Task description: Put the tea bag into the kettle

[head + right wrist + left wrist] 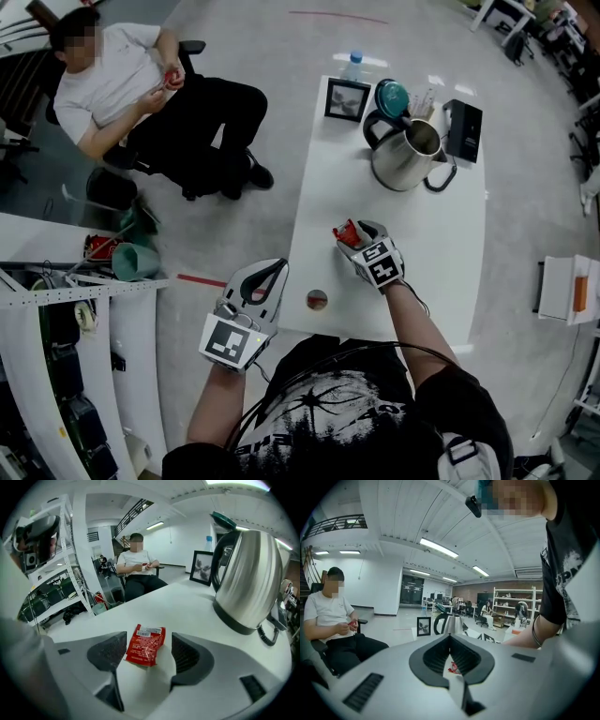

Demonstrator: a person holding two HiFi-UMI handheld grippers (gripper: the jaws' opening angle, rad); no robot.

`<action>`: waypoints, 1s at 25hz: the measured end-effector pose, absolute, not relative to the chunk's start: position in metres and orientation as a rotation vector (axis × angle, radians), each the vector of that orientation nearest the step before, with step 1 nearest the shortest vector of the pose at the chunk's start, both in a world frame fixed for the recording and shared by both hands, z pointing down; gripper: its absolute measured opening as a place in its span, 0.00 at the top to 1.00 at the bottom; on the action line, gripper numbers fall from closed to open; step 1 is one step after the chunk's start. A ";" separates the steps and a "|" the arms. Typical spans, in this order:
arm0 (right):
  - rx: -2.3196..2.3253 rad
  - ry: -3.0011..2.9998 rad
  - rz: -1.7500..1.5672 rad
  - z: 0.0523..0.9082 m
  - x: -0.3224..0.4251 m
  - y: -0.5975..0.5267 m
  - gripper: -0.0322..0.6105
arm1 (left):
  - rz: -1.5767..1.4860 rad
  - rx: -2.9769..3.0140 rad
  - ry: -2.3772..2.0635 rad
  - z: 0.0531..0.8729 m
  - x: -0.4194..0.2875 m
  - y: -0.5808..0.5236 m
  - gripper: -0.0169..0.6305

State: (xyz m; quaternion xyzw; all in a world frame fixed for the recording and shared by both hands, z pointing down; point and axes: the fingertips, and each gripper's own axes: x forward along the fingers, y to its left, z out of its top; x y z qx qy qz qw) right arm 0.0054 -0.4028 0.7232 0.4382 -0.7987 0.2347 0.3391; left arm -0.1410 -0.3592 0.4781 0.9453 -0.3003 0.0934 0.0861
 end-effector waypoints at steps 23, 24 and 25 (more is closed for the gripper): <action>1.085 -2.025 0.524 0.735 -0.013 -0.397 0.81 | 0.364 2.734 -0.982 0.500 -0.178 -0.343 0.96; 1.085 -2.027 0.523 0.735 -0.013 -0.396 0.82 | 0.360 2.736 -0.982 0.499 -0.177 -0.342 0.96; 1.086 -2.031 0.522 0.735 -0.013 -0.396 0.83 | 0.350 2.740 -0.979 0.498 -0.176 -0.341 0.96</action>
